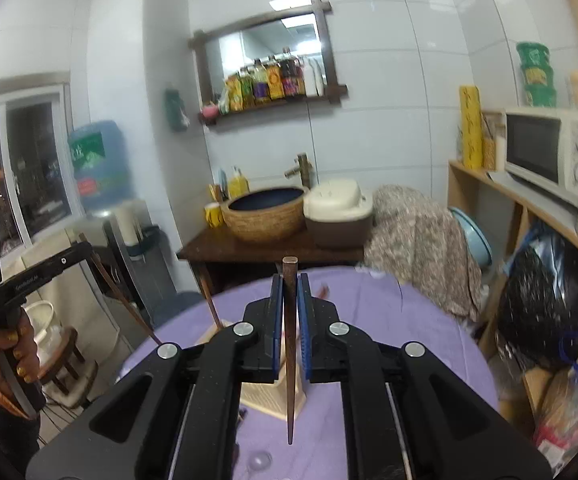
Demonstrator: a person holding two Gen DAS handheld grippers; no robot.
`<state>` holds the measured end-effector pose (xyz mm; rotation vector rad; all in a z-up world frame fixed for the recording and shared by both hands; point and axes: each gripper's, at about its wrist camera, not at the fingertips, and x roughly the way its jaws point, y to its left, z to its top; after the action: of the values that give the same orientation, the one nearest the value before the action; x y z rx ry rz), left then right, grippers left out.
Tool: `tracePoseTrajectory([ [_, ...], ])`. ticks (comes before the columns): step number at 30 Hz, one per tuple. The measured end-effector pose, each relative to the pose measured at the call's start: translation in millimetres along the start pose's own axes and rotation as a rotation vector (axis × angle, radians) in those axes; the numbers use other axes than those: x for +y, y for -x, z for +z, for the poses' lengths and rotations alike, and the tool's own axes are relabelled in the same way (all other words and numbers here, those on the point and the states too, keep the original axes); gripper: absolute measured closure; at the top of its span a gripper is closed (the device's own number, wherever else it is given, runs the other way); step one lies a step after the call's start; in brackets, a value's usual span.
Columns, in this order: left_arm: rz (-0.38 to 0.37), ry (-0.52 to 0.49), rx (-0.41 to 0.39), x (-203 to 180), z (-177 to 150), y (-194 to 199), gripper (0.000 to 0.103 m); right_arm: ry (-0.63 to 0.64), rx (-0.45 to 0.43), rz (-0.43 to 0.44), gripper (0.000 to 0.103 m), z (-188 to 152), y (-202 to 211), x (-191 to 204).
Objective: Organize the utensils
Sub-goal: 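Lower the chopsticks into the cream holder with both grippers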
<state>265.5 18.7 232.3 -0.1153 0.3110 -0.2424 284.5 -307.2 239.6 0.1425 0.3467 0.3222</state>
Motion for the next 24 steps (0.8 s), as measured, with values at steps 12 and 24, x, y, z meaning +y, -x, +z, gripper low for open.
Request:
tracePoseTrajectory([
  [12, 0.063, 0.002, -0.058, -23, 35, -49, 0.094, -0.027, -0.065, -0.014, 0.095, 29, -54, 29],
  [24, 0.081, 0.054, 0.117, -5, -51, -119, 0.094, -0.100, 0.090, -0.033, 0.095, -54, -121, 14],
])
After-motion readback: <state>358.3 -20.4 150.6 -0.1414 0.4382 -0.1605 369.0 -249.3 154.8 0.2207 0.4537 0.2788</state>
